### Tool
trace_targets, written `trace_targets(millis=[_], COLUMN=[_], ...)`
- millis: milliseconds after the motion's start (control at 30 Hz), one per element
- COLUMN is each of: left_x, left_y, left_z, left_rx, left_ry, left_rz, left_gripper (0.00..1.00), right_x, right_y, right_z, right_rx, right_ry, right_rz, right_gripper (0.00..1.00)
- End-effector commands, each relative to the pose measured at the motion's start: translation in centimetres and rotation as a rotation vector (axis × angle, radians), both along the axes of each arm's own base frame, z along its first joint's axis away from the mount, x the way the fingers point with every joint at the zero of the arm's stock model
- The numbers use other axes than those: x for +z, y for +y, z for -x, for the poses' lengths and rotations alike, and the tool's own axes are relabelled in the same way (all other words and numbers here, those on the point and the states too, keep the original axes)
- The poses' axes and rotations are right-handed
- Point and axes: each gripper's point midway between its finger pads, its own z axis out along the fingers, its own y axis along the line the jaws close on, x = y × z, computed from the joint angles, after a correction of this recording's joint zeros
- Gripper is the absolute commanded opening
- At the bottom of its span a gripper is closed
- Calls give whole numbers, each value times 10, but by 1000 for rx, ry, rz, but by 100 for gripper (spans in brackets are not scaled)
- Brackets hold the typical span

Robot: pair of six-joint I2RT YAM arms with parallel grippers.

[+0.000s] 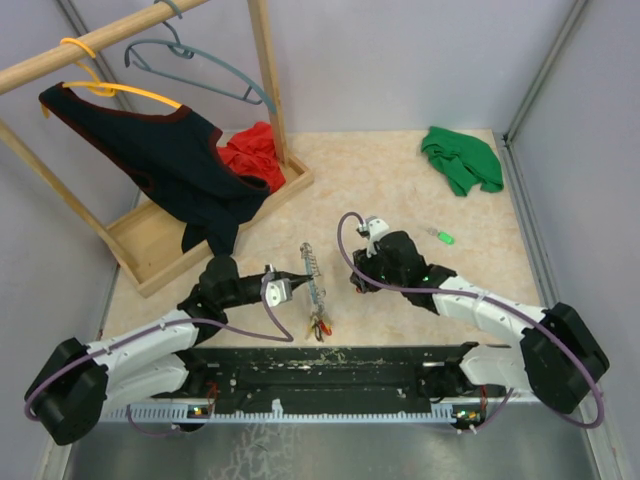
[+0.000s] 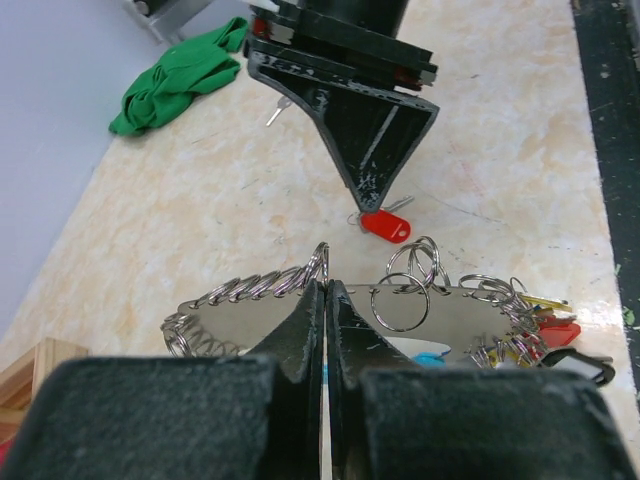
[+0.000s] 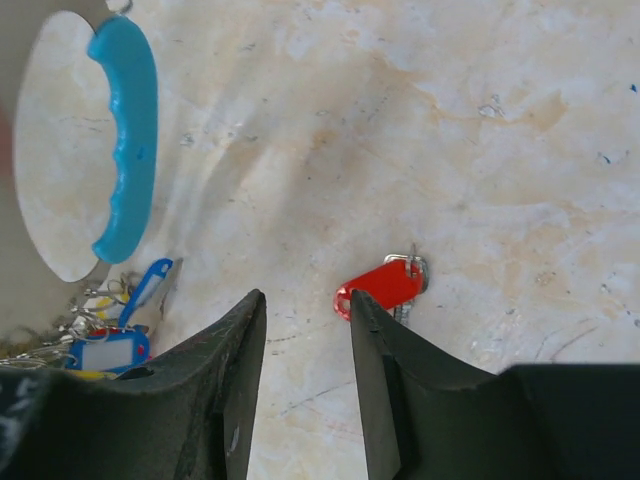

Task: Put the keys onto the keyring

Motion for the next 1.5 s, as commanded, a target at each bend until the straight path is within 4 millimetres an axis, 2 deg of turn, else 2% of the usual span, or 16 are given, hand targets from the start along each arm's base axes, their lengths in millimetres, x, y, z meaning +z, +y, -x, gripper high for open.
trace_targets(millis=[0,200,467,633,1467], left_x=[27,30,29,27,29], left_y=[-1,3,5,5,4], left_z=[-18,-24,-26,-27,-25], left_rx=[87,121,139,139,126], left_ry=[-39,-49,-58,-57,-64], left_rz=[76,71,57,51,48], left_gripper=[0,0,0,0,0], right_x=[14,-5,-16,-18,-39], right_y=[-4,-17,-21,-15,-16], right_z=[-27,-40,-50,-54,-55], right_rx=[-92,-177,-199,-179,-170], right_ry=[-58,-36,-56,-58,-18], right_rz=[26,125,174,177,252], right_gripper=[39,33,24,20,14])
